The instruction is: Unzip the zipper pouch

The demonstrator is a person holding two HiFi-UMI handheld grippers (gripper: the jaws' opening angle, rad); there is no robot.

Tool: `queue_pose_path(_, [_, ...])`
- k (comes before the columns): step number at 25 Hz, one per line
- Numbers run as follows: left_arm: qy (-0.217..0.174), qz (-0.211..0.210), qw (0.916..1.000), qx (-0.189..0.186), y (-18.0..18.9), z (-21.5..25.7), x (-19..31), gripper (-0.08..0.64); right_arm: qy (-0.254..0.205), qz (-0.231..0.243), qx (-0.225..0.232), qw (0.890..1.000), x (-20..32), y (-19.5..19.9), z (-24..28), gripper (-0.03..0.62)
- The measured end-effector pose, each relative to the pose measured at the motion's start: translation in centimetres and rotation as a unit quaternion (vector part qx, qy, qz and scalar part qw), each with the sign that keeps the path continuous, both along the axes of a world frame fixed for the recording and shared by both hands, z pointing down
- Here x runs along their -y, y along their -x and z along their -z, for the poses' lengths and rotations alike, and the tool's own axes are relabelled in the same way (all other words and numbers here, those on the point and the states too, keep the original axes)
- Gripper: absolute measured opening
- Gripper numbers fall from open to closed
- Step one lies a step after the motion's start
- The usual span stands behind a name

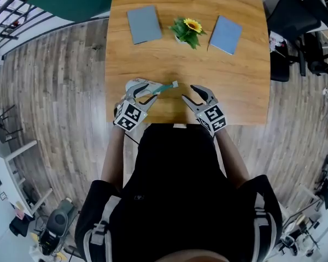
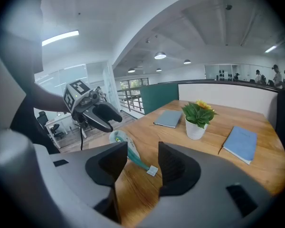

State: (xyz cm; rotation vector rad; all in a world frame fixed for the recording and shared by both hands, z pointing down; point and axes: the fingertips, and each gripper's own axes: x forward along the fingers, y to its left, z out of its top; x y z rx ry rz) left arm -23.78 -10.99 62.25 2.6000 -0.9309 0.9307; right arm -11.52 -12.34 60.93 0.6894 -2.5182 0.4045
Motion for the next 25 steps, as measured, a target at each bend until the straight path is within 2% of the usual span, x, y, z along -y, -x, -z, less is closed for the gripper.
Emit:
queue_pose_path(4, [0.008,-0.048,0.9979,0.044,0.4,-1.7,-0.2,0.221,0.005,-0.012,-0.003,1.000,-0.5,0.2,-0.7,0.199])
queue_pose_path(7, [0.009,-0.098,0.9907,0.094,0.6,-3.3,-0.7,0.229,0.008,-0.019,-0.006,1.000,-0.9,0.2,-1.1,0.196])
queue_pose_path(10, [0.015,-0.138,0.9834,0.117,0.2,-4.4,-1.1,0.236,0.010,-0.028,-0.007,1.000,-1.1,0.1,-1.3,0.195])
queue_pose_path(12, [0.012,-0.162,0.9765,0.142,0.0,-5.3,-1.1,0.236,0.013,-0.035,-0.008,0.999,-1.1,-0.1,-1.5,0.195])
queue_pose_path(16, [0.001,-0.206,0.9569,0.204,0.1,-7.5,-0.8,0.236,0.012,-0.049,-0.008,0.999,-1.2,-0.8,-2.0,0.195])
queue_pose_path(21, [0.002,-0.215,0.9582,0.188,-1.2,-7.7,-0.2,0.230,0.021,-0.061,-0.011,0.998,-1.7,-1.5,-2.3,0.193])
queue_pose_path(25, [0.003,-0.232,0.9513,0.203,-1.4,-8.3,-0.4,0.204,0.029,-0.071,-0.008,0.997,-1.7,-1.9,-2.6,0.193])
